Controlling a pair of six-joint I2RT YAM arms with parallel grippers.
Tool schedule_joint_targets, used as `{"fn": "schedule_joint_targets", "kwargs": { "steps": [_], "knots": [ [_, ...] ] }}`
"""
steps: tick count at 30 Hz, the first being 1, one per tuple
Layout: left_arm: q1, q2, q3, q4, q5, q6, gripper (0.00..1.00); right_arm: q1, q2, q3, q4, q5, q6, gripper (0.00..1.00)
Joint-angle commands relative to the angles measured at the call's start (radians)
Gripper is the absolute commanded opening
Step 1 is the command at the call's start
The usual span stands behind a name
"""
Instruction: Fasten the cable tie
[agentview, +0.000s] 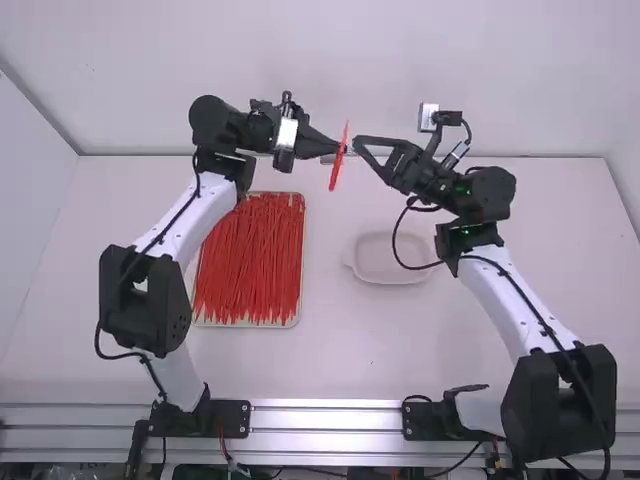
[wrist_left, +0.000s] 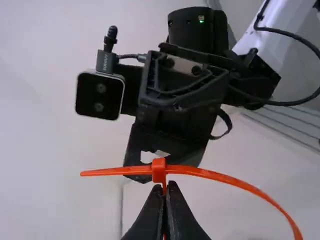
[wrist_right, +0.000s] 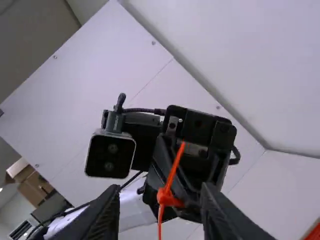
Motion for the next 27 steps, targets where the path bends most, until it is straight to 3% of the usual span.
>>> {"fn": "schedule_joint_targets", "kwargs": {
  "steps": [1,8,18,24,27],
  "knots": [
    [0.002,-0.007,-0.006,-0.003,0.025,-0.093,0.02,0.0,0.0,0.017,0.008,-0.002,0.003,0.45],
    [-0.026,-0.007,-0.03,-0.002,0.024,-0.263,0.02,0.022,0.0,0.017,0.007,-0.003,0.002,0.48],
    [-0.056,-0.007,-0.087,0.052,0.025,-0.315,0.02,0.028,0.0,0.017,0.008,-0.02,0.003,0.49],
    [-0.055,-0.008,-0.096,0.059,0.025,-0.323,0.02,0.002,0.0,0.017,0.007,-0.051,0.003,0.49],
    [-0.045,-0.008,-0.097,0.14,0.025,-0.409,0.02,-0.02,0.0,0.017,-0.01,-0.087,0.004,0.49]
  ]
}}
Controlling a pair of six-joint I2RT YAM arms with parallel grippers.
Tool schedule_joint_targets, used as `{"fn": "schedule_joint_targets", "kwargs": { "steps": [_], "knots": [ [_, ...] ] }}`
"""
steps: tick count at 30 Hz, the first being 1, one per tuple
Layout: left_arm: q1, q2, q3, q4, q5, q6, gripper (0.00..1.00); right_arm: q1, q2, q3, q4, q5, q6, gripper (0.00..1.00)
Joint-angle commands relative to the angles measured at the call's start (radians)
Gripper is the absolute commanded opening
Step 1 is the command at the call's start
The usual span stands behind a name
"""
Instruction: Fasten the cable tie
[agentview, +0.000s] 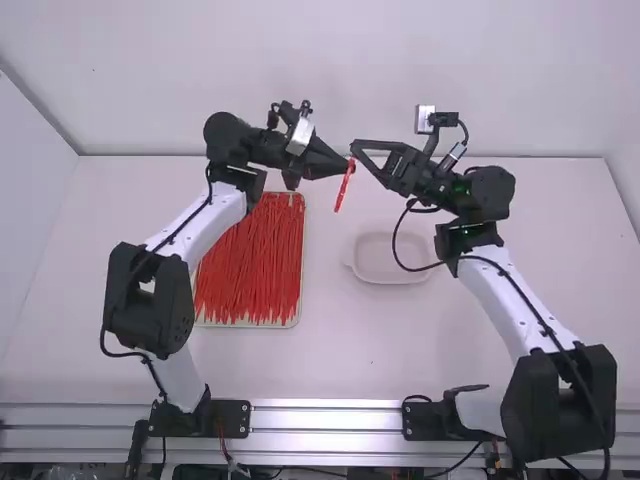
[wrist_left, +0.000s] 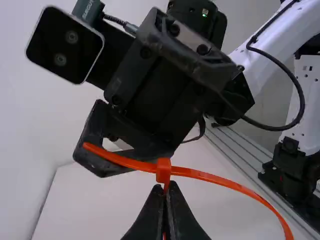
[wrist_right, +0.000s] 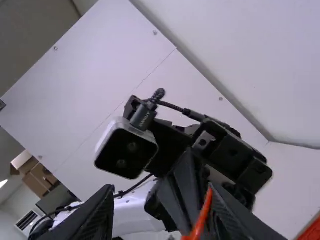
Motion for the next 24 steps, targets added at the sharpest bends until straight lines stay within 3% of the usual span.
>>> {"fn": "schedule_joint_targets", "kwargs": {
  "steps": [1,9,20,24],
  "knots": [
    [0.0,-0.008,-0.005,0.059,0.013,-0.092,0.02,-0.017,0.0,0.017,-0.011,-0.048,0.003,0.5],
    [-0.007,-0.008,-0.006,0.249,0.013,-0.251,0.02,-0.021,0.0,0.017,-0.01,-0.085,0.007,0.5],
    [-0.014,-0.008,-0.006,0.198,0.013,-0.25,0.02,-0.007,0.0,0.017,-0.008,-0.096,0.01,0.5],
    [-0.011,-0.007,-0.006,0.195,0.013,-0.253,0.02,-0.007,0.0,0.017,-0.005,-0.095,0.042,0.39]
  ]
}}
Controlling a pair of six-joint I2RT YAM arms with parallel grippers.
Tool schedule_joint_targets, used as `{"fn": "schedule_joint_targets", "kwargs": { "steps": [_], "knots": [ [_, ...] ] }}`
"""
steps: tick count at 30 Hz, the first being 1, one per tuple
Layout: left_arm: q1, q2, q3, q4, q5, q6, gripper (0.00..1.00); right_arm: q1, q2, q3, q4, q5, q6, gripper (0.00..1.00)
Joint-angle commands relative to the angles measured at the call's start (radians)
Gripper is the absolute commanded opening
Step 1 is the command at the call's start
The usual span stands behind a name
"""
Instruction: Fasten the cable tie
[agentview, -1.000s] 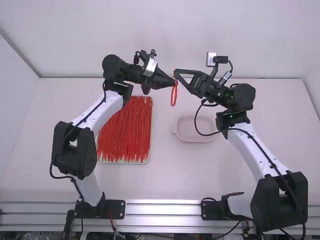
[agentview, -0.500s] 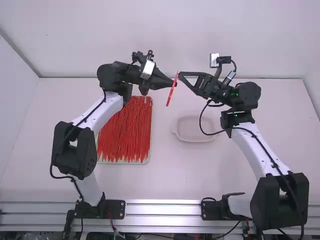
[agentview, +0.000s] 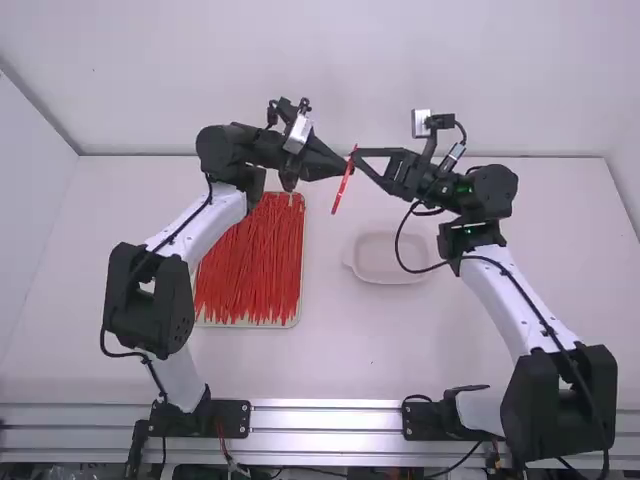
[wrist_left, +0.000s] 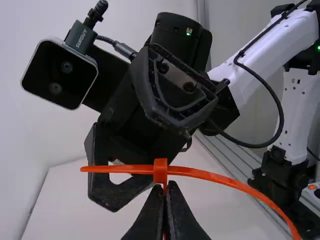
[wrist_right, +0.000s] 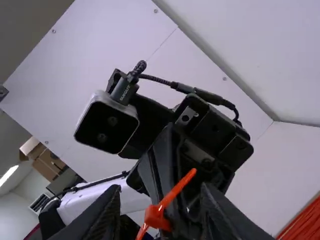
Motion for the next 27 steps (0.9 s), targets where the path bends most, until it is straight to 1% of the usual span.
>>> {"fn": "schedule_joint_targets", "kwargs": {
  "steps": [1,3,5,9,11,15,16,17,18,24,27],
  "knots": [
    [-0.008,-0.007,-0.006,-0.005,0.005,-0.006,0.02,0.0,0.0,0.017,0.014,-0.01,0.026,0.31],
    [-0.014,-0.007,-0.006,-0.024,0.005,-0.002,0.02,0.0,0.0,0.017,0.014,-0.016,0.028,0.23],
    [-0.016,-0.007,-0.006,-0.048,0.005,-0.001,0.02,0.0,0.0,0.017,0.014,-0.016,0.028,0.18],
    [-0.016,-0.007,-0.006,-0.085,0.006,0.02,0.02,0.001,0.0,0.017,0.014,-0.016,0.029,0.18],
    [-0.012,-0.007,-0.006,-0.146,0.005,0.064,0.02,0.001,0.0,0.017,0.014,-0.017,0.029,0.18],
    [-0.019,-0.007,-0.006,-0.217,0.005,0.109,0.02,0.0,0.0,0.017,0.014,-0.016,0.029,0.18],
    [-0.019,-0.007,-0.006,-0.234,0.006,0.123,0.02,0.0,0.0,0.017,0.014,-0.017,0.028,0.13],
    [-0.019,-0.007,-0.006,-0.242,0.005,0.131,0.02,0.0,0.0,0.017,0.014,-0.017,0.029,0.1],
    [-0.019,-0.007,-0.006,-0.261,0.006,0.148,0.02,0.0,0.0,0.017,0.013,-0.018,0.028,0.0],
    [-0.019,-0.007,-0.006,-0.284,0.005,0.175,0.02,0.0,0.0,0.017,0.014,-0.024,0.024,0.0],
    [-0.021,-0.007,-0.006,-0.296,0.005,0.175,0.02,-0.014,0.0,0.017,0.014,-0.024,0.019,0.0]
  ]
}}
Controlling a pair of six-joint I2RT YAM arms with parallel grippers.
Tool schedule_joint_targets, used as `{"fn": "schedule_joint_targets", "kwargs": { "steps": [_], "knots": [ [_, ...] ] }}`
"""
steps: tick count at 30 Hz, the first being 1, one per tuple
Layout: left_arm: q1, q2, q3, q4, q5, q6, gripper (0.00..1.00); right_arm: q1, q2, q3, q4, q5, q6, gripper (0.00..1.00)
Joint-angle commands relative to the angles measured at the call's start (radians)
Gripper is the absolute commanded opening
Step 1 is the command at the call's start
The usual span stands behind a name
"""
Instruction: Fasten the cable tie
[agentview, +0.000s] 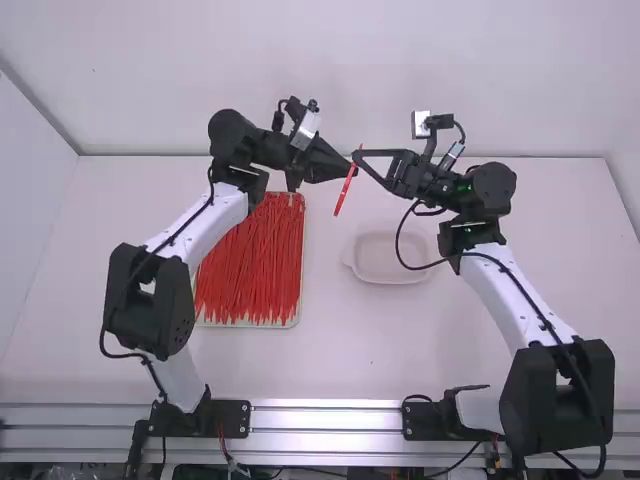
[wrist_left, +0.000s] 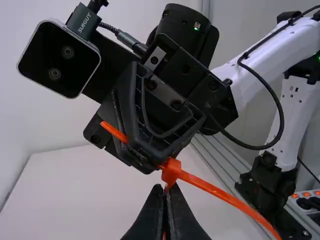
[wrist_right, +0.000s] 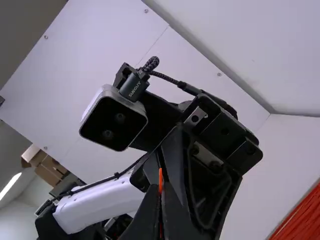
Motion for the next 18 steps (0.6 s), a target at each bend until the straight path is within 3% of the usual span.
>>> {"fn": "schedule_joint_targets", "kwargs": {
  "steps": [1,8,18],
  "knots": [
    [-0.012,-0.005,-0.006,-0.018,0.006,0.014,0.02,-0.009,-0.018,0.019,0.023,-0.015,-0.007,0.0],
    [-0.012,-0.005,-0.053,-0.072,0.005,0.095,0.02,-0.04,-0.018,0.019,0.023,-0.018,-0.002,0.0],
    [-0.012,-0.005,-0.251,0.086,0.005,0.111,0.02,-0.1,-0.018,0.019,0.18,-0.045,0.104,0.0]
  ]
}}
